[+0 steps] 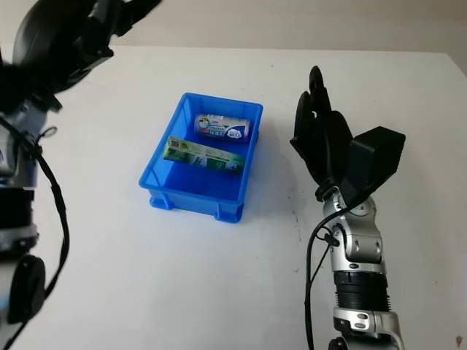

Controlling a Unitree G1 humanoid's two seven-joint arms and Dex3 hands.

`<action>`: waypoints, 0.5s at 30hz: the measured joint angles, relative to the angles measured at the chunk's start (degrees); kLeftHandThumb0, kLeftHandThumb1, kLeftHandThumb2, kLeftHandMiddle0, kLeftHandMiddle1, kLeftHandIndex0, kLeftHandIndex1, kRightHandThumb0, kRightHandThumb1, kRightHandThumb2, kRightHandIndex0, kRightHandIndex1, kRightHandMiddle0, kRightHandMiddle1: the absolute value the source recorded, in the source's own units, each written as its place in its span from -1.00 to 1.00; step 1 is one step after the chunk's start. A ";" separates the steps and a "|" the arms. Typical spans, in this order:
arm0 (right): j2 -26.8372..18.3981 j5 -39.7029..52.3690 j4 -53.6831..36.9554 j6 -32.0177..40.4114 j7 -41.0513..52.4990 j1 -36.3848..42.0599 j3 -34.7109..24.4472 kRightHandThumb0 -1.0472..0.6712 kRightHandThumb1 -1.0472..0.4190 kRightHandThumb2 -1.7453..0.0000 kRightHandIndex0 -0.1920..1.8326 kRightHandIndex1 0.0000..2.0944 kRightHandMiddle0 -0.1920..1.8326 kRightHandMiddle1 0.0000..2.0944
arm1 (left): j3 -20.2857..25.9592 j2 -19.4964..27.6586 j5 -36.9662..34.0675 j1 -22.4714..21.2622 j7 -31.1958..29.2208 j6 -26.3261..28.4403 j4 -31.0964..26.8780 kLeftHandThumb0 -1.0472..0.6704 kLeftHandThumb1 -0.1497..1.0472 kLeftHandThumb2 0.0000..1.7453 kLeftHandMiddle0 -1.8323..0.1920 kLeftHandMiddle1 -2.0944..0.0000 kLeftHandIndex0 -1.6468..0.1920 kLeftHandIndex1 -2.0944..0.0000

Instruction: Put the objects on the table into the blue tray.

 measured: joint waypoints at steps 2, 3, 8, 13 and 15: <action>0.00 -0.23 0.00 -0.10 -0.10 -0.04 0.09 -0.59 -1.00 0.04 -1.00 -1.00 -1.00 -1.00 | 0.82 -0.46 0.02 3.05 2.58 -0.48 -1.87 -0.73 1.00 -0.20 0.99 1.00 1.00 0.99; 0.00 -0.42 0.00 -0.21 -0.16 -0.05 0.11 -0.60 -1.00 0.03 -1.00 -1.00 -1.00 -1.00 | 1.08 -0.58 0.17 4.60 3.83 -0.67 -2.71 -0.73 1.00 -0.18 1.00 1.00 1.00 1.00; -0.01 -0.81 0.35 -1.03 -0.11 -0.32 0.22 -0.65 -1.00 0.01 -1.00 -1.00 -1.00 -1.00 | 2.15 -1.33 1.23 12.07 9.16 -2.73 -5.98 -0.73 1.00 -0.11 1.00 1.00 1.00 1.00; -0.09 -1.16 1.11 -1.09 -0.09 -0.99 0.19 -0.68 -1.00 0.00 -1.00 -1.00 -1.00 -1.00 | 3.87 -2.01 1.52 18.47 11.87 -8.89 -5.86 -0.75 1.00 -0.07 1.00 1.00 1.00 1.00; -0.12 -1.17 1.44 -1.25 -0.09 -1.31 0.11 -0.68 -1.00 0.00 -1.00 -1.00 -1.00 -1.00 | 4.18 -2.10 2.04 20.86 13.02 -10.20 -5.66 -0.77 1.00 -0.11 1.00 1.00 1.00 1.00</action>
